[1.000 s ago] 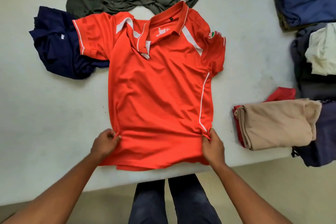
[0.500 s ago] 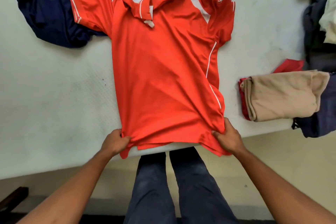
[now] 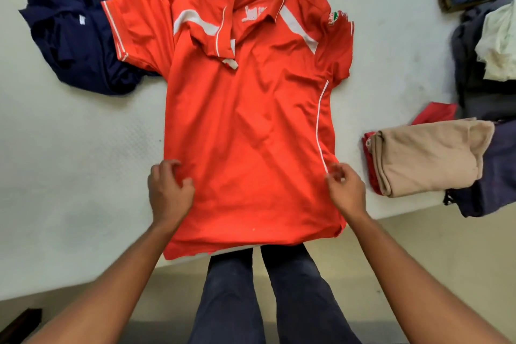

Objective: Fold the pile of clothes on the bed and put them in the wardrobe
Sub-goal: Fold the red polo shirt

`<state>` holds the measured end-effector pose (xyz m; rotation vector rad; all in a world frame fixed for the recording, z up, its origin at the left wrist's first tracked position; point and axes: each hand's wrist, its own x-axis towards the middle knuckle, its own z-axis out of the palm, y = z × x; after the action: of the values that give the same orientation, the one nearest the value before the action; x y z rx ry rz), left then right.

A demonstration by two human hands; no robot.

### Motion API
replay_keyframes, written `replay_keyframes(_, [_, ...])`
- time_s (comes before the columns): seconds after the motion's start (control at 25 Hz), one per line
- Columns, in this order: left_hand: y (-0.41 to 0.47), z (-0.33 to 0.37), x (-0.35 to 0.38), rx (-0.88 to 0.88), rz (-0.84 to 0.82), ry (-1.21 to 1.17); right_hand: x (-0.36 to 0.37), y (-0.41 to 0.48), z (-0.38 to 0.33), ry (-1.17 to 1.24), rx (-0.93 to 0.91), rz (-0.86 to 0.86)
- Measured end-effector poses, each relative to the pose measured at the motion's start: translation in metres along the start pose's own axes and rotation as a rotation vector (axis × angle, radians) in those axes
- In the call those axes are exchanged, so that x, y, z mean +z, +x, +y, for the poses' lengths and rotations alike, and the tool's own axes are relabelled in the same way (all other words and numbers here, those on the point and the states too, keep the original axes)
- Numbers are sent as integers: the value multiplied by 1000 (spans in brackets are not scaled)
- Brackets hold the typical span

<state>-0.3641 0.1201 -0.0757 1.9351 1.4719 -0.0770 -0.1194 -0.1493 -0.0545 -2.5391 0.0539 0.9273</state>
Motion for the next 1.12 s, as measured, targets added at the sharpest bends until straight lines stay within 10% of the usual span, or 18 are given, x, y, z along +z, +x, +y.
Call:
replay_keyframes(0.32, [143,233,89,647,-312,-66,-14,216,-147,1167,369,-55])
replay_keyframes(0.48, [185,333,132,643,-378,-66,-49,232,-172,1380,148,243])
replay_keyframes(0.64, [205,380,159,696,-444,139,-85,220,-141,1059,-231,633])
replay_keyframes(0.84, [223,397,180,712,-395,267,-57,224,-82,1102,406,435])
replay_keyframes(1.12, [215,469,221,850,-575,433,-73,244,-86,1152,355,396])
